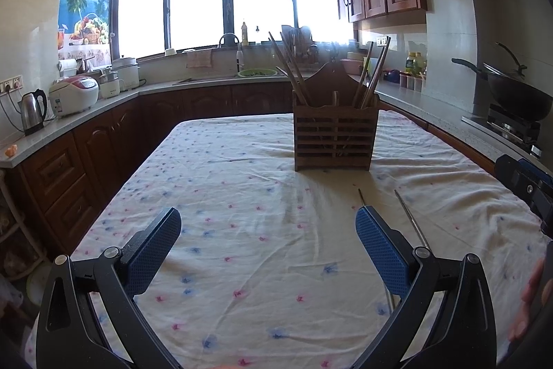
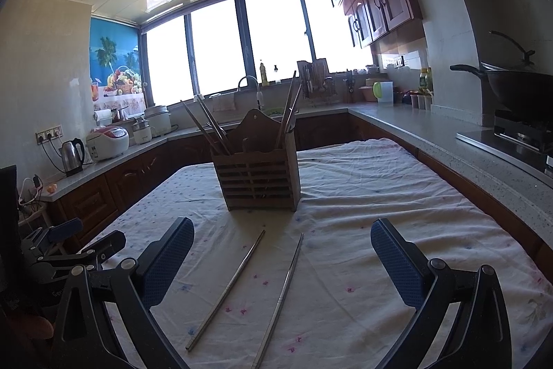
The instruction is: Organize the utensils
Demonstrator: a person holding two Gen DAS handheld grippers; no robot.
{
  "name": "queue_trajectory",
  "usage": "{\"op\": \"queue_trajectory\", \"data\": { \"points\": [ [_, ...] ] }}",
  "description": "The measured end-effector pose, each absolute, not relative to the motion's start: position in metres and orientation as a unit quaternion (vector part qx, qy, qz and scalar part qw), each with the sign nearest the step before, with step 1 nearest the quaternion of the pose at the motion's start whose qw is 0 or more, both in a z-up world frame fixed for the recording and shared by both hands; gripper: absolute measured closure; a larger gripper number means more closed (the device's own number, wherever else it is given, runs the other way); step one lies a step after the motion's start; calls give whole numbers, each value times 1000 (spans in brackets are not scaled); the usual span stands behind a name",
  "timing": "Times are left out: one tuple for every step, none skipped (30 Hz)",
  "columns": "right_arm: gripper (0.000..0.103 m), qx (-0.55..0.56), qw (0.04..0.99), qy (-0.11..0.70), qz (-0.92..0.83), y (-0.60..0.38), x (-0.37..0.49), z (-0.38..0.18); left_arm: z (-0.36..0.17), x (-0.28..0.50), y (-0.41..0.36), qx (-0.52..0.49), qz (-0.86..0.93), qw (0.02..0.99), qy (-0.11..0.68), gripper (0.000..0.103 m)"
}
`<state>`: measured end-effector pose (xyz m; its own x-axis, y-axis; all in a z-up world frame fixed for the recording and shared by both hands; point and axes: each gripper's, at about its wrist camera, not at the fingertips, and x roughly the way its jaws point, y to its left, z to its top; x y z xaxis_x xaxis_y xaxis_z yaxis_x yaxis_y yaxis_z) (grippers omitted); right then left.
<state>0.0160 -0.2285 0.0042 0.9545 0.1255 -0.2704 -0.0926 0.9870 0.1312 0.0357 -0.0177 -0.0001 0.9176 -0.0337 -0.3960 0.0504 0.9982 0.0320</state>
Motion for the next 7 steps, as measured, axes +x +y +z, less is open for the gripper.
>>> {"op": "queue_trajectory", "data": {
  "points": [
    [0,59,987,142,55,-228,17,4,0,37,-17,21,-21,979,204,0],
    [0,59,986,143,55,-228,18,5,-1,38,-17,20,-21,978,206,0],
    [0,60,986,144,56,-229,20,4,-1,39,-16,20,-20,978,208,0],
    [0,61,986,147,55,-228,21,4,-1,40,-15,18,-20,977,210,0],
    [0,61,985,149,55,-230,23,3,-2,41,-15,16,-20,977,212,0],
    [0,63,985,152,55,-230,24,3,-2,42,-14,15,-20,976,215,0],
    [0,63,984,154,55,-230,25,2,-3,44,-13,13,-20,976,218,0]
  ]
}}
